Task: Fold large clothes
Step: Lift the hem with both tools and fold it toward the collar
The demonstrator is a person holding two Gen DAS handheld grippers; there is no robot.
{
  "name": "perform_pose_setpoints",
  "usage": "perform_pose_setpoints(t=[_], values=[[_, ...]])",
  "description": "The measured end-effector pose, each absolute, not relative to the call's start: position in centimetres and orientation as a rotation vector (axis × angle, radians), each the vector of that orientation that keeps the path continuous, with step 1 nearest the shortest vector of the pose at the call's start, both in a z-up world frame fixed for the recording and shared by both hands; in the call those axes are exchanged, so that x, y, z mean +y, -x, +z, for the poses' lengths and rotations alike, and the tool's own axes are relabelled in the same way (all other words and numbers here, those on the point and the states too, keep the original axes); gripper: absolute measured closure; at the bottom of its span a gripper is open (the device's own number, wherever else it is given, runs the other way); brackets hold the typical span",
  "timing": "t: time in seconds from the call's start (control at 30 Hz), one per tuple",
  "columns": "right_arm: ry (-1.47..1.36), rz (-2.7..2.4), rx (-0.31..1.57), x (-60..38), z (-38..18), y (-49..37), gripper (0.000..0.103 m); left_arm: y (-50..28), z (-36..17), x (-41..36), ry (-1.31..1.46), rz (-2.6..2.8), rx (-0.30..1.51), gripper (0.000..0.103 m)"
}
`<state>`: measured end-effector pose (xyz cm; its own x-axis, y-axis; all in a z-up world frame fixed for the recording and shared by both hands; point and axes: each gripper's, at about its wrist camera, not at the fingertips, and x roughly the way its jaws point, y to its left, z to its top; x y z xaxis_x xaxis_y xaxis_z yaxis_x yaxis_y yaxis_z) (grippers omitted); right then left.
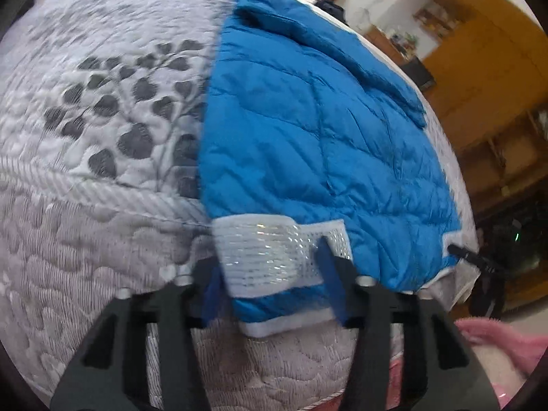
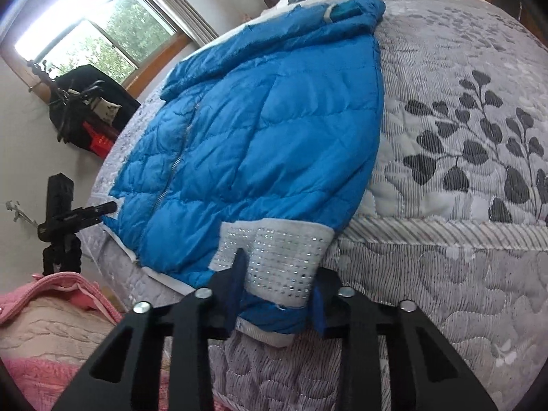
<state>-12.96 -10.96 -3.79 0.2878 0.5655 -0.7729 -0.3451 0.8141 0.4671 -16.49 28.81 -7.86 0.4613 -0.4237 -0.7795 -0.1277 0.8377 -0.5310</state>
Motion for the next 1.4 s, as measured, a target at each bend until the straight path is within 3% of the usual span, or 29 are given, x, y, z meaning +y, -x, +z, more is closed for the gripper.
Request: perform_pose_setpoints(t=[0.17, 0.3, 0.8, 1.1, 1.4], values=[[-0.219, 0.638, 1.078, -10.9, -2.5, 13.1, 0.083, 16.7, -6.7, 28.8, 0.580, -0.225, 1.045, 0.086], [-0.252, 0.670, 1.013, -11.2, -0.8, 13.1, 0.086, 16.7, -4.5, 28.9, 0.620, -0.277, 0.958, 0.090], [-0.287, 0.694, 0.849, -11.6, 8.2, 5.7, 0.089, 8.2, 4.0, 29.0, 0.519, -0.366, 0.746, 0.091], [-0.356, 0.687, 0.894, -10.9, 9.5, -4.7, 0.089, -1.0, 4.2, 31.3, 0.567, -0.357, 0.746, 0.091], [-0.413, 0.615, 1.018, -9.8, 5.9, -14.3, 0.090, -10.8, 0.0, 32.6, 0.634, -0.319, 0.852, 0.091]])
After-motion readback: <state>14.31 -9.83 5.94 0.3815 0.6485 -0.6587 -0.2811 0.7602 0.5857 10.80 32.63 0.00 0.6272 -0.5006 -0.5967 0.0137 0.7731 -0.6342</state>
